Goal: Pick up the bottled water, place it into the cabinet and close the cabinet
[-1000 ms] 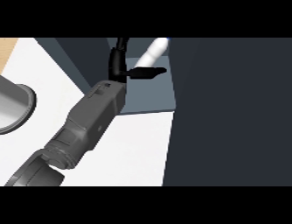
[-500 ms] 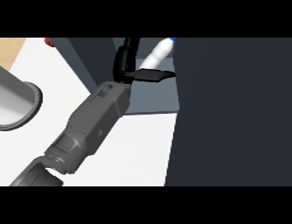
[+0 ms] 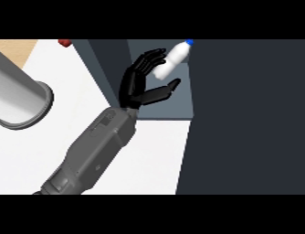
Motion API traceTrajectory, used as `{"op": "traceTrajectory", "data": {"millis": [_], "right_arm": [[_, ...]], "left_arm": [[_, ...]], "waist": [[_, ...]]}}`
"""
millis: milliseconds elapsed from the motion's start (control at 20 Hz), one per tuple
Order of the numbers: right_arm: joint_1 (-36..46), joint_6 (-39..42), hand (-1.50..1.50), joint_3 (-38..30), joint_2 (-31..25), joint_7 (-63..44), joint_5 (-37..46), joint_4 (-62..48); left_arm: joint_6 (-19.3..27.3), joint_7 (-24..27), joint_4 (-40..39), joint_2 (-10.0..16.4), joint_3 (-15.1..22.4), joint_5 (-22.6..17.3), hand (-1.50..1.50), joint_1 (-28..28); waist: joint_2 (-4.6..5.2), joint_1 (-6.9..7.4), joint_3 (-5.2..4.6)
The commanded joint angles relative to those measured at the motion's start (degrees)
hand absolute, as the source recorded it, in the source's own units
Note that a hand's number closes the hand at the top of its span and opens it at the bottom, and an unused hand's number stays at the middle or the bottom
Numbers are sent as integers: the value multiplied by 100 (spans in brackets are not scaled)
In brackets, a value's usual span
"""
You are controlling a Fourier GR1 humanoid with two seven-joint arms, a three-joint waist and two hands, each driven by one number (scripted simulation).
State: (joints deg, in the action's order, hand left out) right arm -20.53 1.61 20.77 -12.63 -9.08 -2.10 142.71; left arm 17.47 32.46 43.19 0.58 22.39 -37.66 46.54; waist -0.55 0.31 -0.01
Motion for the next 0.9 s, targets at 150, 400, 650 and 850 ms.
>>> {"op": "traceTrajectory", "data": {"millis": [150, 400, 650, 850], "right_arm": [[200, 296, -150, -92, -498, -520, 161, 625], [453, 596, 150, 491, -796, -844, 411, 399], [473, 581, 150, 1007, -631, -1434, -13, 583], [707, 402, 150, 1659, -311, -1767, 267, 648]], "left_arm": [[171, -356, 1891, 472, 491, 202, 150, -1651], [462, -353, 3022, 630, 962, 473, 150, -2717], [595, -492, 4443, 1334, 1040, 659, 150, -3811], [400, -560, 5228, 1917, 831, 604, 150, -4479]], "waist": [[-11, 118, -3], [1, 118, -5], [23, 60, -2], [23, 44, -3]]}}
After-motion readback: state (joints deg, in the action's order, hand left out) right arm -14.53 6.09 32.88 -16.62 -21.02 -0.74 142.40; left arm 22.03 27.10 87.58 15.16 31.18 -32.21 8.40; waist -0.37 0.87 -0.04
